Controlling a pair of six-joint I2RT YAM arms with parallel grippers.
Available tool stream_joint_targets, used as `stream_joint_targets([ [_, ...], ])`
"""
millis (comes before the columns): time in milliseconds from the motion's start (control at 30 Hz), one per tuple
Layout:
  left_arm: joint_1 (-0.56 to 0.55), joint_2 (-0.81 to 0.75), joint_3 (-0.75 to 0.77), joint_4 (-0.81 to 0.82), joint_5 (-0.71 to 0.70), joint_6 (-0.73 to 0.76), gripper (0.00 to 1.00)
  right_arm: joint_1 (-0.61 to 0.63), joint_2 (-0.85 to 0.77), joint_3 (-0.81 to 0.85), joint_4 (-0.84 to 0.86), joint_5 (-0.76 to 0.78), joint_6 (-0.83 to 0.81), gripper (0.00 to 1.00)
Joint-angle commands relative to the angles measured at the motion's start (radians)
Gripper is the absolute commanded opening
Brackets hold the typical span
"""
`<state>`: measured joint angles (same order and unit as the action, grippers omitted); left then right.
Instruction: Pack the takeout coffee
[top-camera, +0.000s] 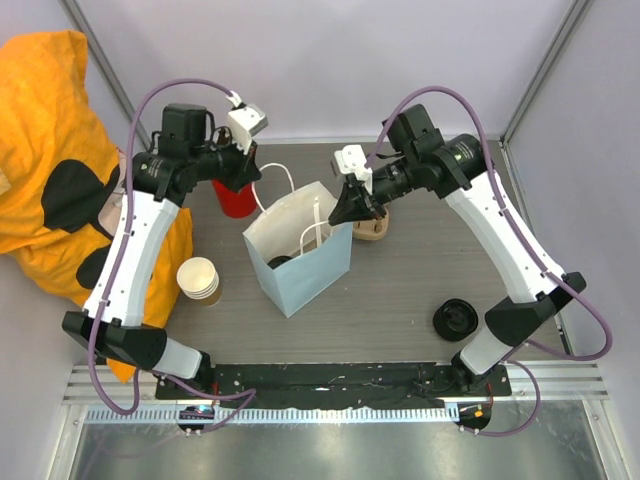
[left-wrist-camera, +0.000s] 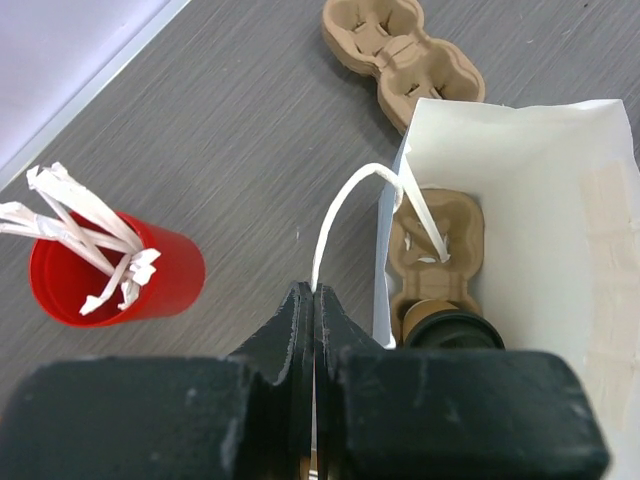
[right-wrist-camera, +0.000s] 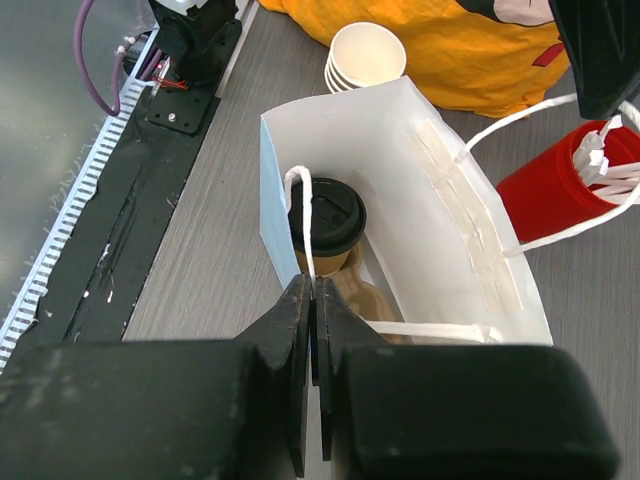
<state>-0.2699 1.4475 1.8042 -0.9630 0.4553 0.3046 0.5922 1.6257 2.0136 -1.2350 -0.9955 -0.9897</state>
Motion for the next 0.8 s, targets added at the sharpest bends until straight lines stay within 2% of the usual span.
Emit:
stream_joint_targets([
  [0, -0.035, 0.011, 0.035, 0.069, -0.038, 0.019, 0.00, 0.006, -0.069, 0.005, -0.014, 0.000, 0.026, 0.08],
  [367, -0.106, 0.066, 0.090, 0.110, -0.067, 0.013, 0.00, 0.023, -0.115, -0.027, -0.047, 0.015, 0.025, 0.07],
  [433, -0.107, 0.076, 0.102, 0.107, -0.072, 0.016, 0.00, 0.023, -0.118, -0.029, -0.031, 0.023, 0.026, 0.17],
  [467, -0.107, 0.074, 0.101, 0.107, -0.075, 0.019, 0.00, 0.023, -0.118, -0.027, -0.024, 0.032, 0.028, 0.32],
  [567, -0.107, 0.065, 0.083, 0.110, -0.079, 0.024, 0.00, 0.021, -0.103, -0.013, 0.002, 0.044, 0.034, 0.46],
  [767, -0.109, 0.070, 0.093, 0.112, -0.076, 0.022, 0.00, 0.023, -0.049, 0.010, 0.075, 0.061, 0.077, 0.50],
])
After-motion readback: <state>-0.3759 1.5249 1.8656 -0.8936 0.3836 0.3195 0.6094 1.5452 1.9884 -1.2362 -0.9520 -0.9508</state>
